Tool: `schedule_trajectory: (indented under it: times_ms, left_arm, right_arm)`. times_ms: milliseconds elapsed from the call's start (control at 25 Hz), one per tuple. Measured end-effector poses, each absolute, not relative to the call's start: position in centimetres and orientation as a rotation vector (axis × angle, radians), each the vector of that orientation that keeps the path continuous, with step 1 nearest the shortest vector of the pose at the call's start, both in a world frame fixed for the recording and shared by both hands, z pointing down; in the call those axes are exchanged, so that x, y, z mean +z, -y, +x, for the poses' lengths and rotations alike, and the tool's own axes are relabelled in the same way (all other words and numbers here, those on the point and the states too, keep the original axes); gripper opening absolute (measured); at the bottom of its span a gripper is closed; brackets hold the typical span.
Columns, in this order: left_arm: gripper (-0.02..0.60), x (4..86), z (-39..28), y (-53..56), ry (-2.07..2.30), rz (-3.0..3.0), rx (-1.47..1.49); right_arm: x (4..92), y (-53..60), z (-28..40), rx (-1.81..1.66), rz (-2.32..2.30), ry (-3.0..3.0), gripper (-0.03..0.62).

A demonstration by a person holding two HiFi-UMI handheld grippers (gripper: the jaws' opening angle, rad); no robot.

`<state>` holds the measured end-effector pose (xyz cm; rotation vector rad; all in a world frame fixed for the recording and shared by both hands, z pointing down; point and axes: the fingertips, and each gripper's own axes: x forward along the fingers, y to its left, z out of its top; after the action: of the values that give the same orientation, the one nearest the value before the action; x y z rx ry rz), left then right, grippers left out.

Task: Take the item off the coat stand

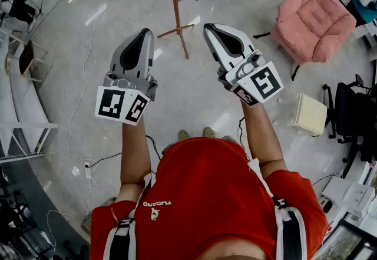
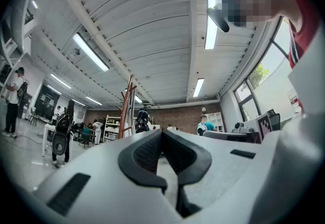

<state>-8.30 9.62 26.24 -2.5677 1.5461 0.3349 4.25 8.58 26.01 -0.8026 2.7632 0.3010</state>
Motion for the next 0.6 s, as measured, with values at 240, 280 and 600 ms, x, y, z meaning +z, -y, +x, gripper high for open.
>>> schedule_trajectory:
  times_ms: [240,280,600]
  left_arm:
    - [0.011,26.1,-10.6,-9.2,-1.554,-2.569,0.382]
    - [0.011,26.2,-11.0,-9.1,-1.554,-2.569,0.388]
    - [0.014,25.9,-12.3,-6.4,-1.504,-2.594,0.38]
  right_arm:
    - [25.9,-8.4,2.2,0.299,-0.808,-2.757,0.025]
    - [26.0,-8.3,1.9,0.298,-0.813,-2.755,0.025]
    - [26.2,-6.4,0.3,0.304,-0.854,-2.755,0.025]
